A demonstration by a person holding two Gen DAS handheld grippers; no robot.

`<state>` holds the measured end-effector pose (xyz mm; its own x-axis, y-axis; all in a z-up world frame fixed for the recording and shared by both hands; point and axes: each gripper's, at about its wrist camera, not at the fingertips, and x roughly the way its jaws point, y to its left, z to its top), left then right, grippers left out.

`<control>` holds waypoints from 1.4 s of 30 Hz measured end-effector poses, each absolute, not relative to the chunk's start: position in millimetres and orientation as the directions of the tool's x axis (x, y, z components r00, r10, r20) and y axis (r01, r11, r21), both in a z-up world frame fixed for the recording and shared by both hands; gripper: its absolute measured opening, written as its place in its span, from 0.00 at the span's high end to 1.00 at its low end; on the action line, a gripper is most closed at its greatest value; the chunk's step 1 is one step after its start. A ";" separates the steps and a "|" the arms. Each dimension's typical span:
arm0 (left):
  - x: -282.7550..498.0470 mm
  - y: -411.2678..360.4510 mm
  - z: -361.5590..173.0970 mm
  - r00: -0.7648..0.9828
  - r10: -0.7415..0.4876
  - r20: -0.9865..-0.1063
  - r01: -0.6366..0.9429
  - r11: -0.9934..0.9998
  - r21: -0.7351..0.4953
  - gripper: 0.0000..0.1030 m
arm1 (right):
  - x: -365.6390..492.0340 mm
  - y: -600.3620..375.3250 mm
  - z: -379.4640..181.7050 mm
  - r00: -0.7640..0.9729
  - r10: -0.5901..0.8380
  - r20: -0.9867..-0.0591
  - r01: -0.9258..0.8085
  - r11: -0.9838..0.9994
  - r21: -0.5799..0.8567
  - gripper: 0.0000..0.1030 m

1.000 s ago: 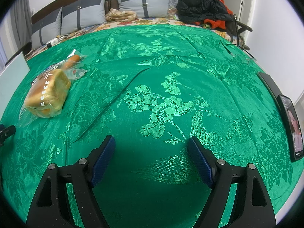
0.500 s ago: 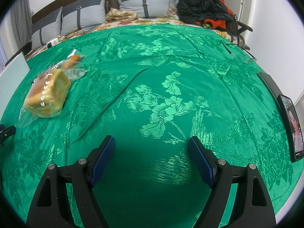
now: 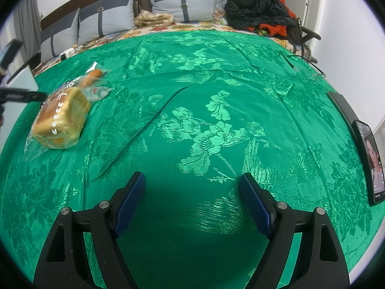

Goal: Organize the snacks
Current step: 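Lower the open left gripper around the black chocolate bar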

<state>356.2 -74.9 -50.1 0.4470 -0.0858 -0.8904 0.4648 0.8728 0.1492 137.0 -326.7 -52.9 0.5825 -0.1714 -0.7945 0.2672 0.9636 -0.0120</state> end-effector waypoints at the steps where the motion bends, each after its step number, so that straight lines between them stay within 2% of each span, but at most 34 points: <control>1: 361.5 -79.3 -54.6 0.433 -0.088 -0.897 0.475 0.868 0.144 0.18 | 137.3 -326.5 -52.8 0.582 -0.172 -0.795 0.267 0.964 -0.012 0.18; 2: 366.9 -82.7 -59.0 0.419 -0.096 -0.903 0.479 0.868 0.129 0.21 | 137.1 -326.6 -52.8 0.582 -0.171 -0.795 0.267 0.964 -0.012 0.18; 4: 374.0 -86.4 -64.3 0.385 -0.116 -0.915 0.478 0.874 0.090 0.35 | 137.0 -326.7 -52.8 0.582 -0.171 -0.795 0.267 0.964 -0.012 0.18; 5: 377.2 -82.9 -63.9 0.364 -0.157 -0.918 0.465 0.884 0.033 0.41 | 137.5 -326.4 -52.6 0.582 -0.171 -0.795 0.267 0.964 -0.012 0.17; 6: 380.0 -81.6 -64.2 0.344 -0.185 -0.921 0.453 0.892 -0.010 0.52 | 137.3 -326.1 -53.0 0.582 -0.169 -0.796 0.265 0.964 -0.012 0.17; 7: 379.1 -77.9 -62.7 0.354 -0.177 -0.919 0.426 0.905 -0.010 0.71 | 137.1 -325.9 -53.2 0.581 -0.168 -0.796 0.263 0.965 -0.011 0.16; 8: 377.7 -76.4 -62.4 0.358 -0.173 -0.917 0.418 0.909 -0.008 0.80 | 136.9 -325.5 -53.5 0.580 -0.167 -0.797 0.262 0.965 -0.011 0.16; 9: 375.1 -73.9 -62.7 0.356 -0.174 -0.918 0.407 0.913 -0.015 0.84 | 136.9 -324.7 -53.7 0.580 -0.166 -0.797 0.262 0.965 -0.011 0.16; 14: 329.0 -33.6 -60.6 0.354 -0.170 -0.920 0.259 0.963 -0.079 0.84 | 136.4 -324.8 -53.5 0.580 -0.166 -0.798 0.262 0.965 -0.011 0.16; 21: 220.1 9.4 -59.1 0.390 -0.160 -0.907 0.183 0.979 -0.094 0.84 | 136.3 -325.1 -53.3 0.579 -0.166 -0.798 0.262 0.965 -0.011 0.16; 23: 207.2 16.9 -62.3 0.410 -0.172 -0.896 0.168 0.979 -0.112 0.81 | 136.1 -325.2 -53.3 0.580 -0.166 -0.798 0.261 0.965 -0.011 0.16; 24: 202.5 20.1 -63.3 0.429 -0.177 -0.886 0.162 0.980 -0.118 0.73 | 135.7 -325.1 -53.4 0.580 -0.166 -0.798 0.261 0.965 -0.011 0.16; 25: 200.4 22.6 -63.6 0.443 -0.172 -0.880 0.154 0.981 -0.114 0.51 | 136.0 -325.3 -53.2 0.580 -0.166 -0.798 0.261 0.965 -0.011 0.16; 26: 200.3 24.5 -64.7 0.456 -0.152 -0.877 0.144 0.985 -0.095 0.37 | 135.8 -325.2 -53.3 0.580 -0.166 -0.798 0.262 0.965 -0.011 0.16; 27: 201.3 26.2 -66.0 0.472 -0.125 -0.873 0.129 0.989 -0.071 0.17 | 136.2 -325.6 -53.1 0.580 -0.166 -0.798 0.261 0.965 -0.011 0.16; 32: 203.7 30.0 -75.1 0.519 -0.060 -0.852 0.128 0.992 0.007 0.12 | 136.6 -325.3 -53.2 0.580 -0.166 -0.798 0.262 0.965 -0.010 0.16; 34: 202.6 33.4 -76.4 0.540 -0.069 -0.839 0.126 0.992 -0.001 0.06 | 136.9 -325.3 -52.4 0.580 -0.168 -0.797 0.263 0.965 -0.011 0.17; 38: 199.6 36.3 -78.4 0.566 -0.067 -0.822 0.116 0.993 -0.001 0.01 | 135.8 -325.5 -51.5 0.580 -0.172 -0.797 0.267 0.963 -0.013 0.17; 42: 204.8 34.5 -80.2 0.569 -0.062 -0.820 0.107 0.994 -0.001 0.00 | 135.5 -325.6 -51.5 0.579 -0.173 -0.797 0.269 0.963 -0.013 0.17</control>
